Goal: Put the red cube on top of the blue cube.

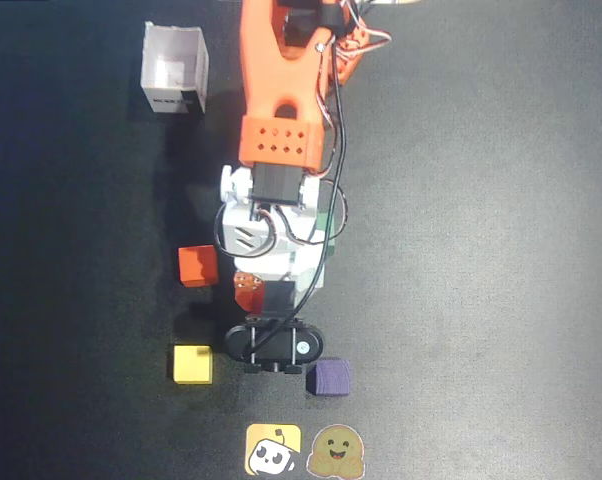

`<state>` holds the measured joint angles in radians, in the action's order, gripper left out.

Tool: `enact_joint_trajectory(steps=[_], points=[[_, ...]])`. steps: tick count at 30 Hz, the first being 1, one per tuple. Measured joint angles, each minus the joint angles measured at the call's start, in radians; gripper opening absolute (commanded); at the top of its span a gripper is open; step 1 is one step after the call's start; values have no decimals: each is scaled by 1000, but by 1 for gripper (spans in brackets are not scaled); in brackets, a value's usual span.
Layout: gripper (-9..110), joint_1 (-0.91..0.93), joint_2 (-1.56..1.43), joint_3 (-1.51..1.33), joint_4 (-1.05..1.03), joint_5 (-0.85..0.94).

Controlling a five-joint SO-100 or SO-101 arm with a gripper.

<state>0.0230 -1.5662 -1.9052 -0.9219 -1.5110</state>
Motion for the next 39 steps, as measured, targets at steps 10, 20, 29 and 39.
enact_joint_trajectory(steps=[10, 20, 29, 39], points=[[5, -2, 21, -2, 11, 0], [5, -2, 29, -12, 38, 0], [5, -2, 31, -25, 48, -8], [14, -2, 31, -28, 49, -20]])
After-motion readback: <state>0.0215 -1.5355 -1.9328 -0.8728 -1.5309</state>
